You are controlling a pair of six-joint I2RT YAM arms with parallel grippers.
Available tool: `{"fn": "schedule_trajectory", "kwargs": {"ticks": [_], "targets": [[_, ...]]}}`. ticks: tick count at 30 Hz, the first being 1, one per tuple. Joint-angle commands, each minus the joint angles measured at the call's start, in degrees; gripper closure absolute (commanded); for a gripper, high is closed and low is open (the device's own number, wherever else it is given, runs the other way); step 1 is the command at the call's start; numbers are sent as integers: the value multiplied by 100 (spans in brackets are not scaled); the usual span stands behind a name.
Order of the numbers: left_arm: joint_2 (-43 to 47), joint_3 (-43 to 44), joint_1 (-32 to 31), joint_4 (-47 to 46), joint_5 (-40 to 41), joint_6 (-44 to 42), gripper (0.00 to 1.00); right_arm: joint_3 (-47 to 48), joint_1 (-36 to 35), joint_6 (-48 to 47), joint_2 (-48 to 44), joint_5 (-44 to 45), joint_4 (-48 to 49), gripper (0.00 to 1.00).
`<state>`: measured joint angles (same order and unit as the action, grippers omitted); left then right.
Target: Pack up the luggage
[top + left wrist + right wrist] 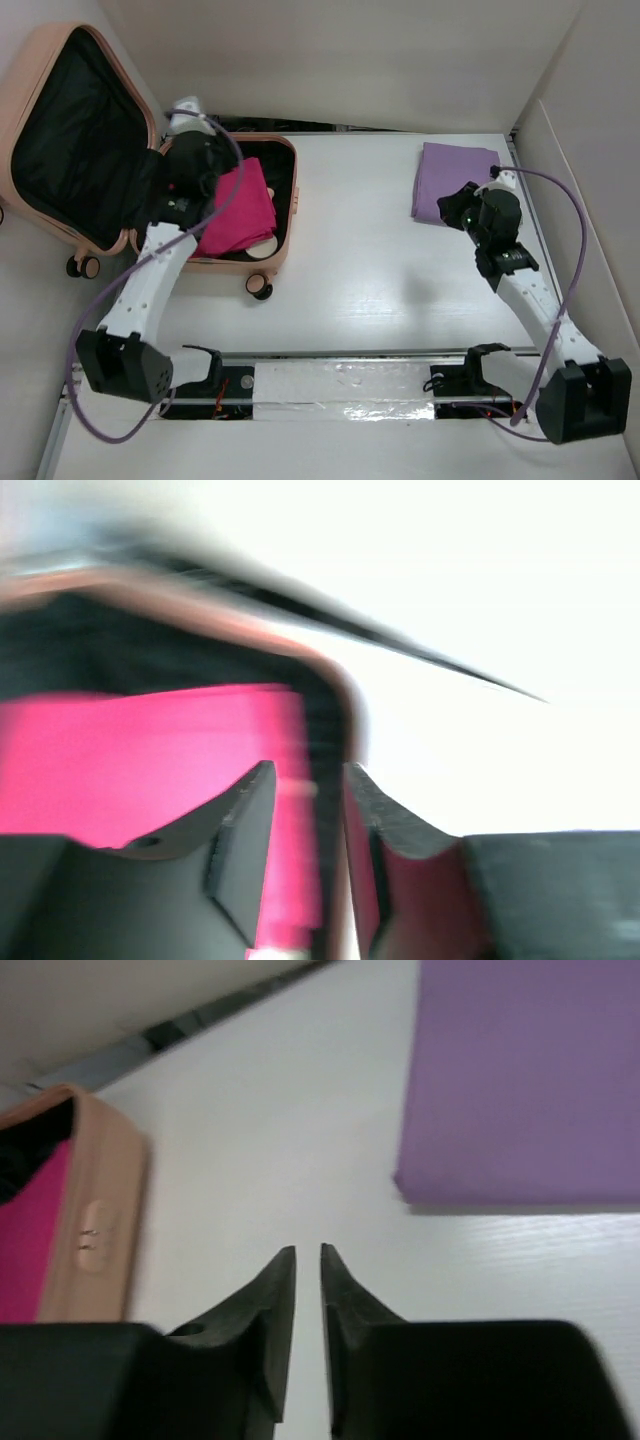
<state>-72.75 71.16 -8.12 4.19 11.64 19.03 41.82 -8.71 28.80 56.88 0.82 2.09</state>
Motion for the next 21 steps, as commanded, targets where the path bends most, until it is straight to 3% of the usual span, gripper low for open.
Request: {"fn": "schedule_trajectory", "kwargs": {"ticks": [1,3,4,7,9,14,16,21], "targets": [[305,-76,-1563,-762,-917,180,72,396,597,-251,691,332,-524,75],[366,-101,-2130,-639,-1040,180,77,528,922,-243,1016,59,-596,57],[428,-198,-2367,-603,-1137,189,83,537,1220,-226,1279,-11,-552,42],[963,-978,-2861,-664,-2011,425,100,616,1634,-59,1771,-12,-498,22],[1619,-1836,-2862,-1120,-2629,803,100,634,2073,169,1949,199,-551,15],[2958,-2869,-2862,-938,-2755,814,98,414,3251,820,2536,-694,194,12],[3398,-3072,-2862,-806,-2816,743,83,659,3604,899,3071,-1082,134,13],[4074,-3432,-2915,-1103,-3290,953,68,1389,3604,979,3907,-689,-348,24]]}}
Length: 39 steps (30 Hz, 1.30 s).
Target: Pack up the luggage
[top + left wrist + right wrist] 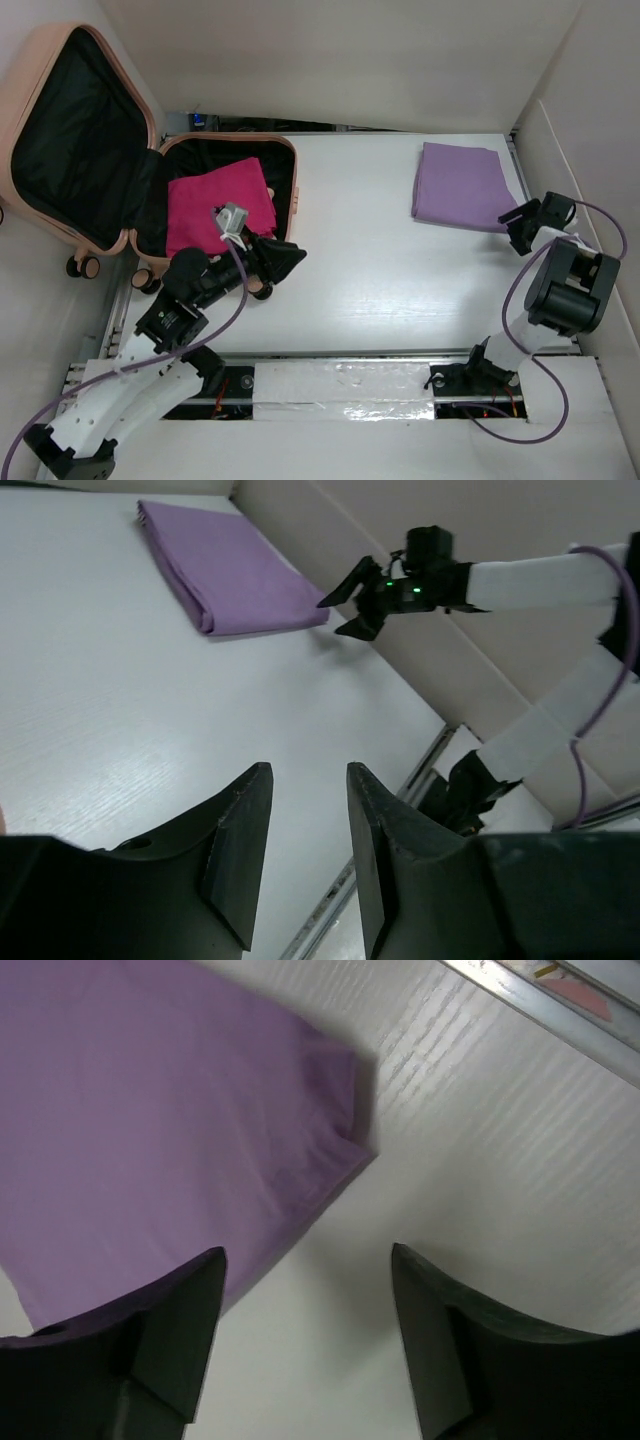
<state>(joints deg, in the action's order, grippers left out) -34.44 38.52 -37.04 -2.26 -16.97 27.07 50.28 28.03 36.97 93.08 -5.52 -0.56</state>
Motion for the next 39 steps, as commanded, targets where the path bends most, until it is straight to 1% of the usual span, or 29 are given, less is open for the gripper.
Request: {"fn": "schedule_trajectory", "kwargs": {"ticks": [1,2,4,6,9,10,13,15,16,17,18,19,21,23,25,27,30,31,32,33,34,35,36,37,38,39], "targets": [[288,-196,-23,-520,-508,219,67,666,-70,153,403,-63,-198,31],[340,-187,-23,-564,-544,220,66,893,-70,153,509,-29,-417,32],[428,-65,-23,-486,-553,185,67,1009,-183,118,728,50,-463,33],[638,-125,-23,-512,-509,219,66,1176,-236,73,852,261,-629,33],[815,-239,-23,-565,-465,299,66,1439,-237,56,1194,218,-770,51],[824,-257,-23,-565,-491,308,66,1510,-237,38,1273,218,-814,60],[825,-372,-23,-661,-553,404,67,1773,-237,-14,1485,323,-1025,74],[807,-398,-23,-740,-605,448,67,1845,-289,-41,1538,420,-1165,74],[807,-407,-23,-775,-606,466,67,1871,-289,-67,1547,437,-1201,83],[807,-407,-23,-837,-623,483,67,1932,-289,-119,1555,464,-1323,85],[798,-407,-23,-855,-623,501,67,1941,-342,-181,1556,455,-1350,94],[789,-398,29,-855,-623,501,67,1942,-342,-181,1538,447,-1377,99],[781,-381,30,-811,-579,510,67,1880,-465,-295,1372,420,-1456,100],[772,-398,30,-758,-466,501,67,1793,-772,-409,1187,464,-1517,100],[719,-477,30,-776,-386,588,66,1451,-1009,-419,767,473,-1430,100],[562,-469,30,-793,-395,615,66,1039,-1387,-419,493,236,-1272,100],[473,-477,30,-723,-290,703,66,712,-1940,-436,45,-220,-1219,100],[482,-503,30,-723,-167,747,66,494,-2064,-419,-69,-343,-1219,100],[490,-512,30,-732,-88,782,66,335,-2195,-297,-314,-649,-1062,100],[490,-556,30,-749,-17,852,67,177,-2527,-226,-421,-757,-991,100],[490,-591,30,-767,105,896,67,-77,-2713,-156,-518,-836,-938,100],[473,-618,30,-810,306,940,70,-210,-2915,28,-606,-898,-850,100],[386,-627,30,-820,378,949,71,-334,-3309,151,-720,-1029,-632,100],[333,-627,30,-828,457,975,74,-448,-3522,274,-773,-1082,-534,100],[263,-635,30,-924,501,1019,82,-745,-3715,624,-835,-1161,-124,99],[88,-627,30,-969,519,1046,86,-905,-3935,845,-992,-1136,124,96]]}}
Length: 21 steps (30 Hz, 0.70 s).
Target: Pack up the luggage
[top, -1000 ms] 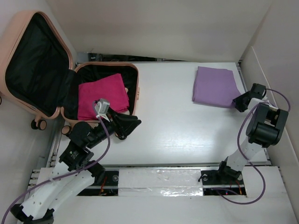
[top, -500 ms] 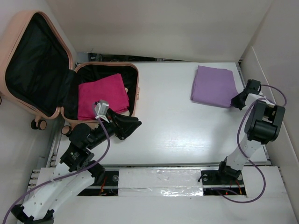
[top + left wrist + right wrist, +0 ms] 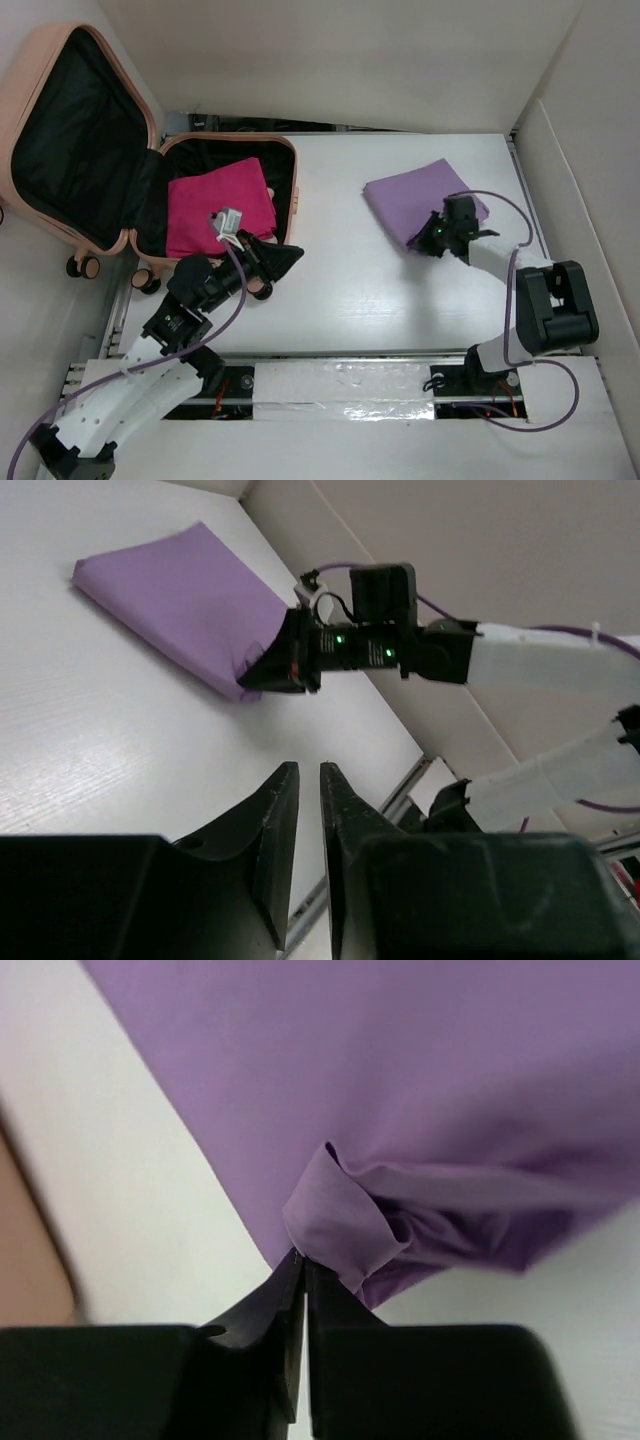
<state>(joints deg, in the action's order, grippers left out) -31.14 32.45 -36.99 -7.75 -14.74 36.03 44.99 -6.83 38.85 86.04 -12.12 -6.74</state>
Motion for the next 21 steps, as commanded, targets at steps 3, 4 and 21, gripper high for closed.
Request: {"fn": "schedule_trajectory", "kwargs": {"ticks": [3,4,21], "targets": [[-630,77,-54,-631,411,203,96,-764,-1240,1238,-701,-64,1315,71],[-726,104,-54,-692,402,211,99,-755,-1477,1256,-824,59,1290,51],[-5208,2327,-1566,-895,3302,-308,48,-693,-812,-439,-4269,1599,612,100]]}}
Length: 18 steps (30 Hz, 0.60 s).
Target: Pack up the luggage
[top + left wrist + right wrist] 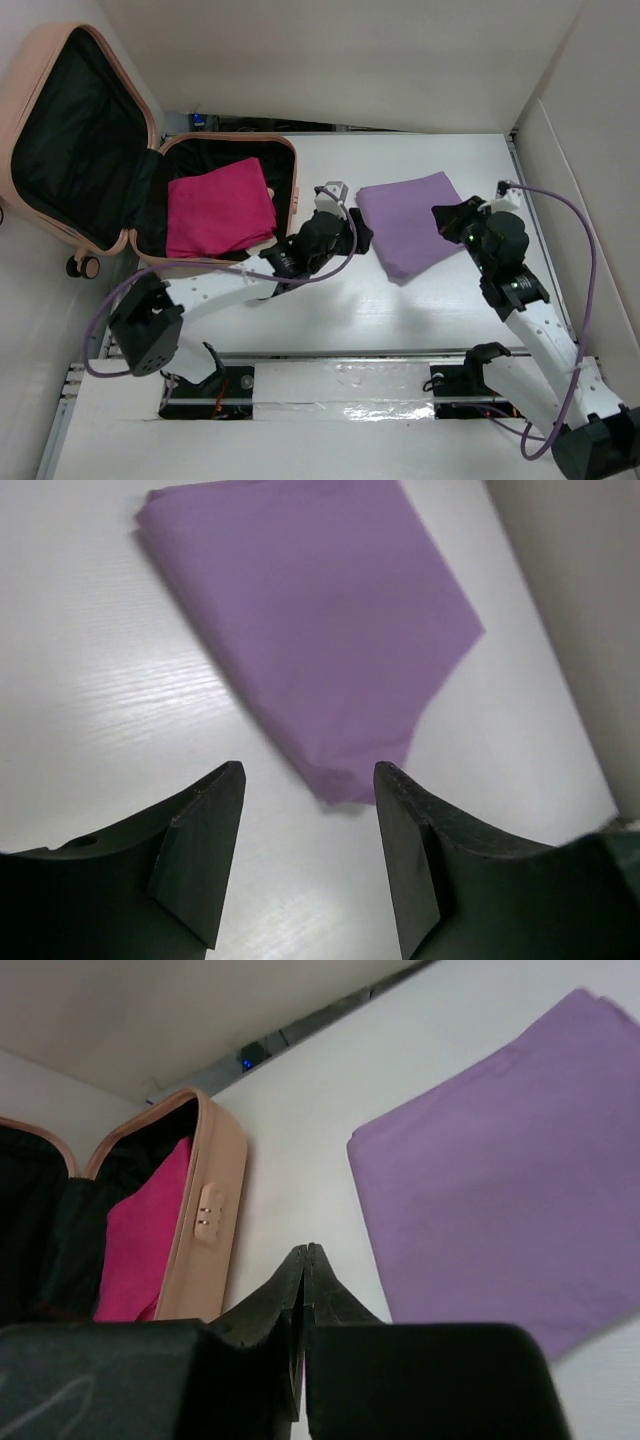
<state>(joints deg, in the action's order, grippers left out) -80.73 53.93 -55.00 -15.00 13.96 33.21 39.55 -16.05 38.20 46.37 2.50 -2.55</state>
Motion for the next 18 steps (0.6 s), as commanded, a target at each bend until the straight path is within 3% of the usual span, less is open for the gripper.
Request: {"fn": "schedule_trajectory", "kwargs": {"ticks": [1,7,10,18], "targets": [[-642,397,297,-100,459,105,48,-175,111,-426,-365,136,184,95],[-2095,1346,543,437,582,309,47,-395,242,-672,-550,251,483,67],[-2666,1751,596,604,372,370,43,-457,313,-796,-445,-82,702,62],[-3782,2682,719,727,45,520,39,-492,366,-981,-154,-627,835,61]]}}
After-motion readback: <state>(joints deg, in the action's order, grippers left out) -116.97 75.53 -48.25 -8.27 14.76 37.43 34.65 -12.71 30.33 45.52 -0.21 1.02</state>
